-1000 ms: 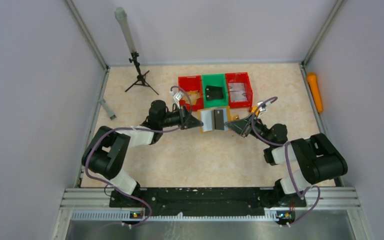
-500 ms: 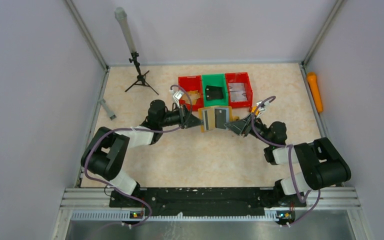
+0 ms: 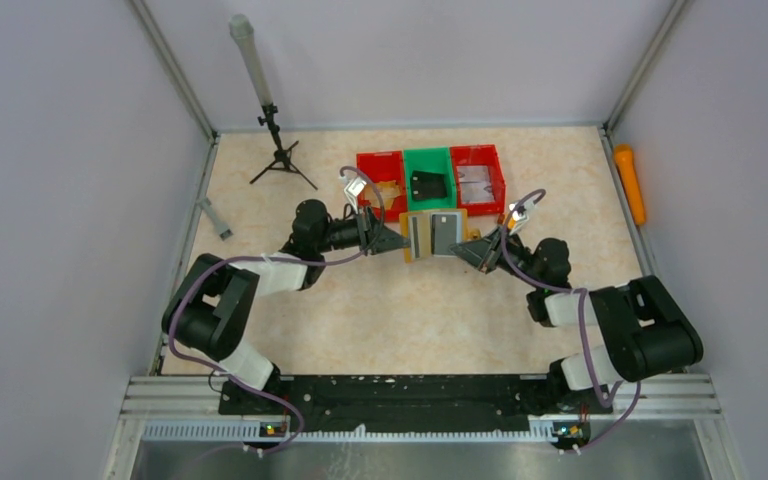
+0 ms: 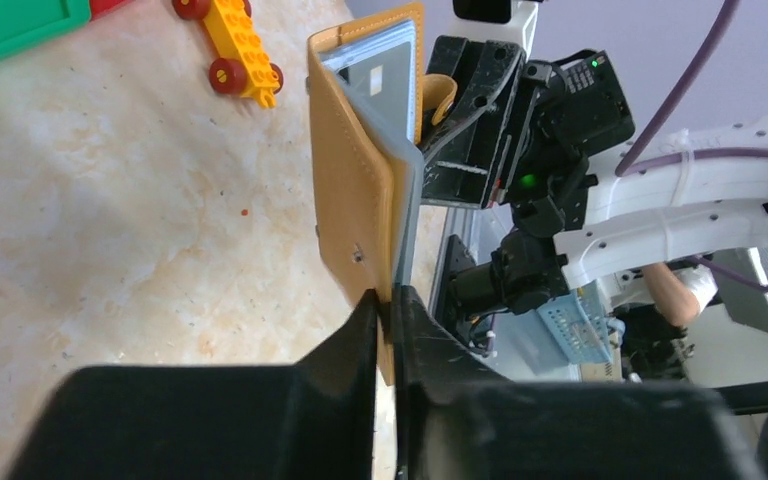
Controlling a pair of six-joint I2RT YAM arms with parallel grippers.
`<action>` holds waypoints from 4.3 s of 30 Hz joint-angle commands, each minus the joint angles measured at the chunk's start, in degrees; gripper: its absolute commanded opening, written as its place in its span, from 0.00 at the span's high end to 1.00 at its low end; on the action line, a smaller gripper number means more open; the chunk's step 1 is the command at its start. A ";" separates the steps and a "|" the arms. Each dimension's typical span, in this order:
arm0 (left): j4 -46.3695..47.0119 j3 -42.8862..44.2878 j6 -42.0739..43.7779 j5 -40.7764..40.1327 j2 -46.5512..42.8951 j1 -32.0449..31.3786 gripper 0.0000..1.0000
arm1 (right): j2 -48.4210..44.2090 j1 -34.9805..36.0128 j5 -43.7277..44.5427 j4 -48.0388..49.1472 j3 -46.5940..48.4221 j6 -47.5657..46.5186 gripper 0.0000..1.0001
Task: Take the credit cards out of the card holder
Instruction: Remove the credit card from the card holder.
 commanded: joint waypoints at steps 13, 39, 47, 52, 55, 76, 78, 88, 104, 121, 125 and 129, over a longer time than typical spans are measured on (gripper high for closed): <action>4.37 -0.79 0.93 -0.96 0.43 0.04 0.36 | -1.56 0.68 -2.05 5.94 1.15 1.28 1.00; -4.62 1.32 4.98 -3.54 0.47 0.04 0.96 | -26.89 1.79 24.09 -28.73 -0.42 -15.22 0.41; 0.83 1.49 1.53 -0.58 1.90 -0.87 0.98 | -21.96 5.84 11.58 -19.01 1.10 -17.51 0.54; 7.45 1.21 -1.63 2.08 3.00 -1.76 0.98 | -14.12 9.26 4.81 -13.16 4.02 -15.87 0.61; 10.10 1.27 -2.85 3.22 3.43 -2.64 0.99 | -12.67 10.41 4.12 -13.27 4.76 -16.19 0.62; 24.32 0.34 -7.78 7.40 3.40 -5.58 1.00 | -14.15 10.55 2.69 -4.96 2.41 -10.68 0.69; 25.89 0.17 -8.43 7.79 3.55 -5.66 1.00 | -14.08 10.55 1.79 -1.97 1.79 -9.17 0.73; 24.21 -0.05 -6.81 7.18 2.97 -5.67 0.88 | -15.53 10.60 0.35 2.33 0.59 -7.94 1.00; 27.41 -2.93 -5.65 6.53 -0.83 -5.12 0.74 | -15.84 9.45 2.34 0.19 0.39 -7.52 1.00; 34.54 -4.41 -9.41 5.77 -0.29 -3.97 0.81 | -11.40 6.70 -1.23 7.75 0.09 -1.46 1.00; 33.39 -4.24 -9.01 5.55 -0.34 -4.00 0.94 | -11.50 6.51 -1.32 7.88 0.00 -1.42 1.00; 33.96 -4.78 -8.96 5.32 -0.92 -3.58 1.00 | -11.36 6.14 -0.82 7.76 -0.30 -1.15 1.00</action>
